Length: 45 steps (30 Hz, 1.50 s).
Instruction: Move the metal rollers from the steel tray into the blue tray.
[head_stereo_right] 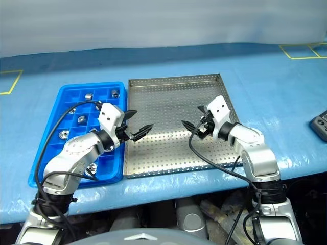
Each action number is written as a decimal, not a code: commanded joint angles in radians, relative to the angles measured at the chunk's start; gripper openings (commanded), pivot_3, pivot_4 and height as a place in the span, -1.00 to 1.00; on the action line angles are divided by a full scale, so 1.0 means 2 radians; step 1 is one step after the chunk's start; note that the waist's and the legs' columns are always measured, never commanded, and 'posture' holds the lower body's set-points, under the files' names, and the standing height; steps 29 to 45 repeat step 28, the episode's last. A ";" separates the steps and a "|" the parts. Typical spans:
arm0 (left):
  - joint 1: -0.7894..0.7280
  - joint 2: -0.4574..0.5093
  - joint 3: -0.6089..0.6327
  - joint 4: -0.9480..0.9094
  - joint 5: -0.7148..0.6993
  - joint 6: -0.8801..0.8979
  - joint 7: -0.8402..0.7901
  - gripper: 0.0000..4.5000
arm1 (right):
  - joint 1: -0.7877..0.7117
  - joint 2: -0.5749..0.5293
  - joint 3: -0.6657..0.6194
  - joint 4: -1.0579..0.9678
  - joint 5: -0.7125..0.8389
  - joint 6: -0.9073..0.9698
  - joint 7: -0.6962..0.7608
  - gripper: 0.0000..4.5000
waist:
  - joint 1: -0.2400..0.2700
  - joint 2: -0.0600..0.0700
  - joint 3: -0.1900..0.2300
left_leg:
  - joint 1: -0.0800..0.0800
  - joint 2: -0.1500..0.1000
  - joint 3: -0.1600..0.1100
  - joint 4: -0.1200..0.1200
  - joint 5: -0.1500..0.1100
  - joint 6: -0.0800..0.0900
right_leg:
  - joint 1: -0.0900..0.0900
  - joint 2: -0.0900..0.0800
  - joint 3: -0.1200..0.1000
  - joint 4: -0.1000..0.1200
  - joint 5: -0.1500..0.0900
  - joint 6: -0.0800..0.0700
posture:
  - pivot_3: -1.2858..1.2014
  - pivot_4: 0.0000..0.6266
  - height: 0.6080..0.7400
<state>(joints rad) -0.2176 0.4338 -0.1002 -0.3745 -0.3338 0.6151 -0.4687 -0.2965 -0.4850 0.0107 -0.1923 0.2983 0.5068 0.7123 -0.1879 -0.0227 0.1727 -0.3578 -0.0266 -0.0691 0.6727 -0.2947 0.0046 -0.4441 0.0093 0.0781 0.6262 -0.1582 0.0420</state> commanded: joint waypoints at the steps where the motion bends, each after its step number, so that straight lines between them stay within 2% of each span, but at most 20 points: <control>1: 0.004 0.009 0.009 -0.026 0.003 -0.005 -0.004 0.99 | -0.009 -0.002 -0.002 -0.007 0.006 -0.016 0.007 1.00 | 0.000 0.000 0.000 | 0.000 0.000 0.000 0.001 0.000 0.000 | 0.000 0.000 0.000 0.000 0.000 0.000 | -0.14 -0.52 1.00; 10: 0.025 0.012 0.014 -0.051 0.009 -0.008 -0.002 0.99 | -0.019 0.002 0.006 0.009 0.005 -0.026 0.017 1.00 | 0.004 0.000 0.000 | -0.001 0.000 0.001 0.005 -0.001 0.002 | 0.000 0.000 0.001 0.000 0.001 0.002 | -0.11 -0.52 1.00; 45: 0.033 0.011 0.019 -0.057 0.012 -0.017 0.006 0.99 | -0.029 0.009 0.012 0.015 0.002 -0.030 0.014 1.00 | 0.006 0.000 0.000 | -0.001 0.000 0.003 0.005 -0.002 0.003 | 0.000 0.000 0.003 0.000 0.002 0.003 | -0.10 -0.52 1.00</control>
